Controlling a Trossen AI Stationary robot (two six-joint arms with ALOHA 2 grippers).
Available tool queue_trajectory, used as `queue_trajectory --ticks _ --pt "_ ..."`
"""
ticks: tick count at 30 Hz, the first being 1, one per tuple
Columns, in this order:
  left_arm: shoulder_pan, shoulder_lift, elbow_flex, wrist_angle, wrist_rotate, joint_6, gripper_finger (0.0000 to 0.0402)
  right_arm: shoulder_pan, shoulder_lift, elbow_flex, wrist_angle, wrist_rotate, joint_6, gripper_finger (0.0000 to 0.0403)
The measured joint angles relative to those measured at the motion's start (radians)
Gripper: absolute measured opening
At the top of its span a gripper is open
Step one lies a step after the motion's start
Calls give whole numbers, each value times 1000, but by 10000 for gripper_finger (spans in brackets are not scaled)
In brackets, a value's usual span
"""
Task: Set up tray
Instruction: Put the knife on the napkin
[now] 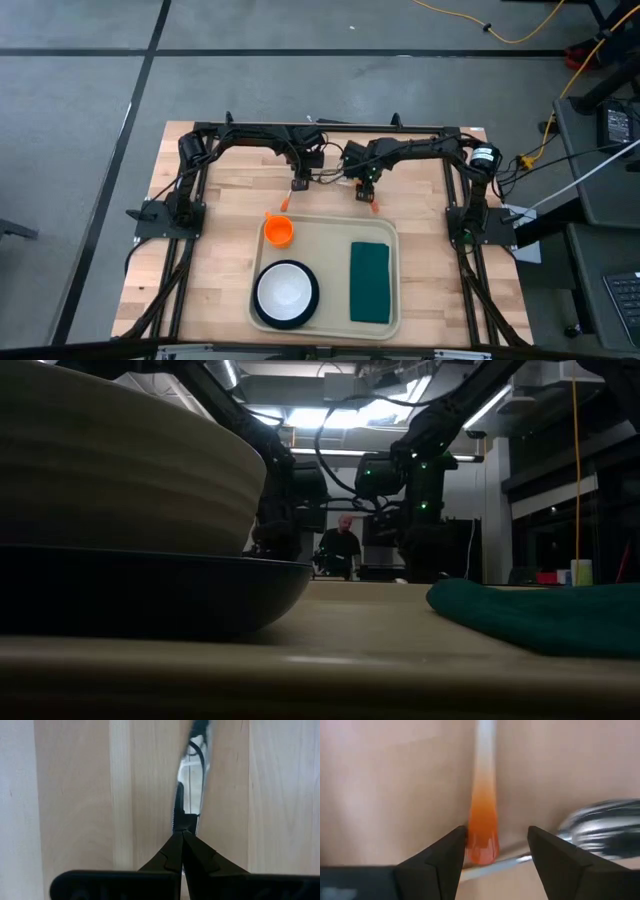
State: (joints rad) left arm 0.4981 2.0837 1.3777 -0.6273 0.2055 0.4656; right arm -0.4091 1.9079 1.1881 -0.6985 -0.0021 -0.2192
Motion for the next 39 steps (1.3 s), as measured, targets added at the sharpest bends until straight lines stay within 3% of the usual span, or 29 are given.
queue_trajectory --ticks 17,19,27,39 --pt "1 1 1 3 23 0 1 -35 0 3 -31 -72 -52 222" --pt "1 1 1 3 24 0 2 -35 0 3 -23 -117 -52 226" --pt "1 1 1 8 25 0 1 -35 -3 -14 -12 -119 -49 246" --pt "1 1 1 15 29 -11 2 -34 -8 -53 22 -63 -36 186"
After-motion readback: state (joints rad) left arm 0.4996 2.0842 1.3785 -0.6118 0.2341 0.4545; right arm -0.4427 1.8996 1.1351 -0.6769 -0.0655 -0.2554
